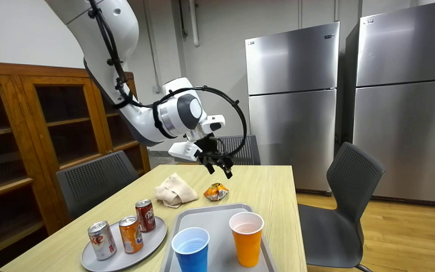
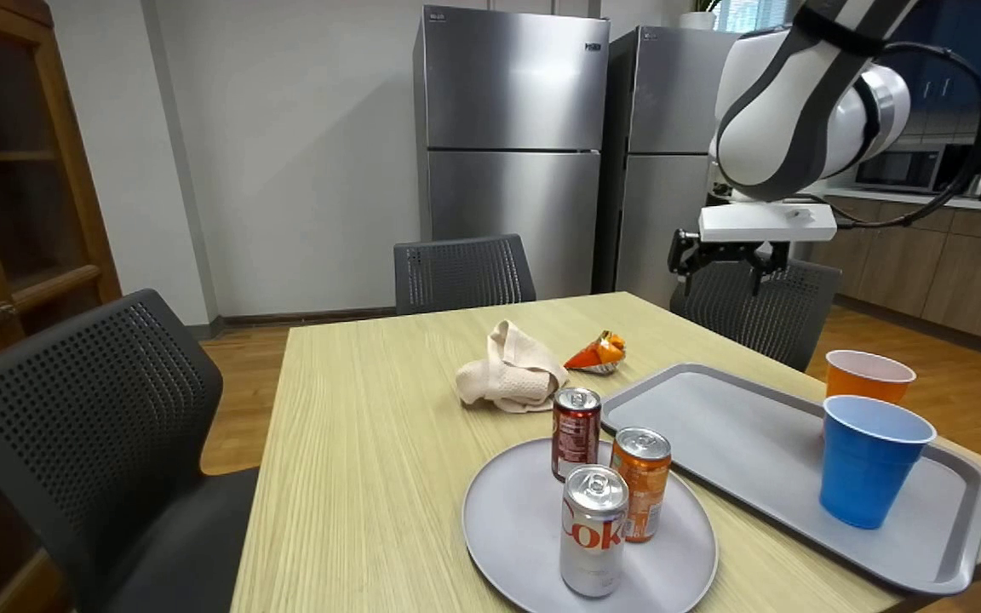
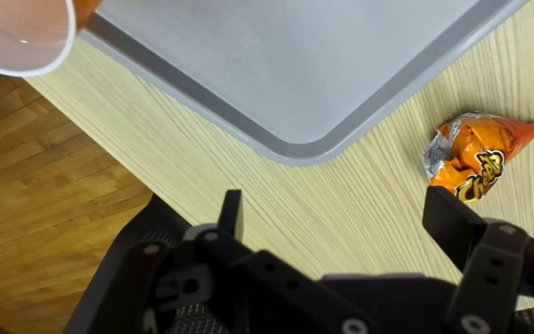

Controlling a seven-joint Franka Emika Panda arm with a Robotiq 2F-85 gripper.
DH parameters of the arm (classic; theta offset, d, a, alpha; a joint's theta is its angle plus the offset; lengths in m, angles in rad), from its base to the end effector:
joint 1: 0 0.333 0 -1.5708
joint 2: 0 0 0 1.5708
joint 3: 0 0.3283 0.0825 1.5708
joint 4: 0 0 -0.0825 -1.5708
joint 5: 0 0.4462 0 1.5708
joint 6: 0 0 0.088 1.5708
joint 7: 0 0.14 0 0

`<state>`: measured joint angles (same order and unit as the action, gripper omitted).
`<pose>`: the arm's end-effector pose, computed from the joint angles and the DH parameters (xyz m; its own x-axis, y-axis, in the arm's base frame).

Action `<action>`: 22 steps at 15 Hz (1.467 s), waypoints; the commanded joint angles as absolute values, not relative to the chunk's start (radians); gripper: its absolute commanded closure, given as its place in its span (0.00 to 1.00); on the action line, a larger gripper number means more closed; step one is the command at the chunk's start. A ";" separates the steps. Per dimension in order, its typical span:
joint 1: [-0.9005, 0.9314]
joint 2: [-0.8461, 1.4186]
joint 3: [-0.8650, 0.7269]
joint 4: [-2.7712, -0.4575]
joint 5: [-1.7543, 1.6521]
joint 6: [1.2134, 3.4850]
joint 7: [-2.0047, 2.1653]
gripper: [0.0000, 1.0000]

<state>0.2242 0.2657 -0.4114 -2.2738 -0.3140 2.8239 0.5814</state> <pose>0.6020 -0.1067 0.2087 0.8477 -0.3941 0.3551 -0.4538 -0.8854 0.1007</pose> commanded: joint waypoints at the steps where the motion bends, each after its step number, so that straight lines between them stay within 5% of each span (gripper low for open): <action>1: 0.225 0.158 -0.423 -2.350 -0.426 2.764 0.668 0.00; 22: -0.056 0.036 -0.271 -2.534 -0.605 2.673 0.931 0.00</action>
<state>-0.0102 0.0638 -0.2955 -2.5136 -0.5890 2.6909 0.9159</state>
